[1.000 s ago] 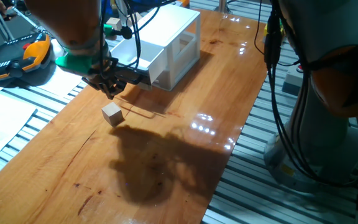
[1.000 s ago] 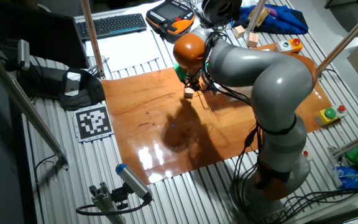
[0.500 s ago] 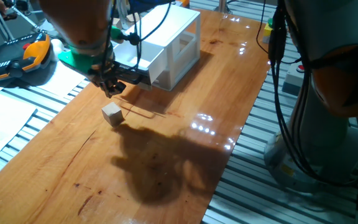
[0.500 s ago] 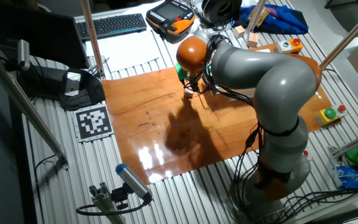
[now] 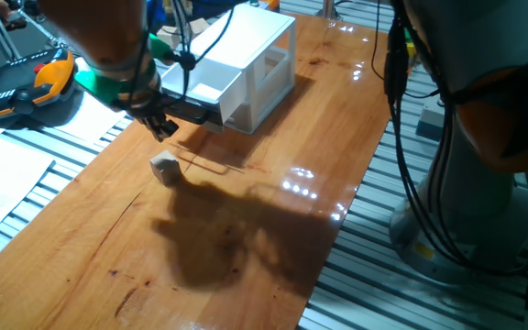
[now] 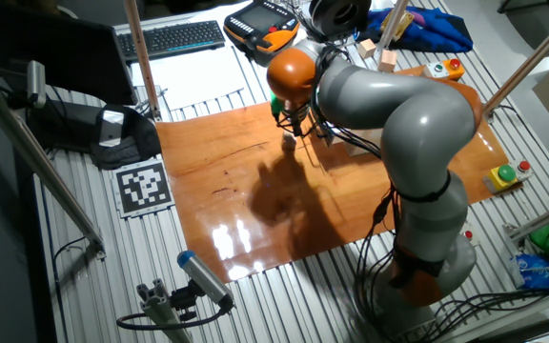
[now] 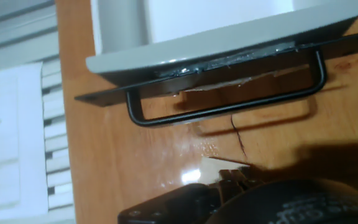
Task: Put things in the drawer
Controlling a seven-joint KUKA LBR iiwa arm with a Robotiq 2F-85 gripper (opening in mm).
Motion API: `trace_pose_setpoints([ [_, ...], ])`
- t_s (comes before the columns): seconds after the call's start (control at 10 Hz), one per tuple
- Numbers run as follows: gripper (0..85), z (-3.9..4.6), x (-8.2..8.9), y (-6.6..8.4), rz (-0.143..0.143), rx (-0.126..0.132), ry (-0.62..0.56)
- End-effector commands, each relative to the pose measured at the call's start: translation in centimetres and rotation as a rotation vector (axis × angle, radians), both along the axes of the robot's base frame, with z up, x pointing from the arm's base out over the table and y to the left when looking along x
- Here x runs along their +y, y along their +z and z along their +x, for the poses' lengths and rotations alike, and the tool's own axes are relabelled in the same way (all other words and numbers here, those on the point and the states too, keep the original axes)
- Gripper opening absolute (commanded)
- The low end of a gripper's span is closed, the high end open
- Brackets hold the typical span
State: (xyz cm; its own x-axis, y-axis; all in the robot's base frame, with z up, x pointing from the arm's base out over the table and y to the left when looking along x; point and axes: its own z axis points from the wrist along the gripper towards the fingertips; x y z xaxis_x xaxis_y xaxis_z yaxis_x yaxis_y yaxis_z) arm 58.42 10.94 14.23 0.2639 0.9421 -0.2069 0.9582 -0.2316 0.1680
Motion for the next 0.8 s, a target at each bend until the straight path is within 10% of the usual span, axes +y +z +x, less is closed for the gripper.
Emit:
trace_pose_setpoints([
  [0.0, 34.0, -0.01, 0.1, -0.1, 0.0, 0.011, 0.009],
  [0.2, 34.0, 0.06, 0.1, -0.2, -0.001, 0.025, 0.033],
  [0.4, 68.0, 0.09, 0.1, -0.5, -0.005, 0.029, 0.026],
  [0.7, 68.0, 0.34, 0.2, -1.8, -0.023, 0.026, 0.019],
])
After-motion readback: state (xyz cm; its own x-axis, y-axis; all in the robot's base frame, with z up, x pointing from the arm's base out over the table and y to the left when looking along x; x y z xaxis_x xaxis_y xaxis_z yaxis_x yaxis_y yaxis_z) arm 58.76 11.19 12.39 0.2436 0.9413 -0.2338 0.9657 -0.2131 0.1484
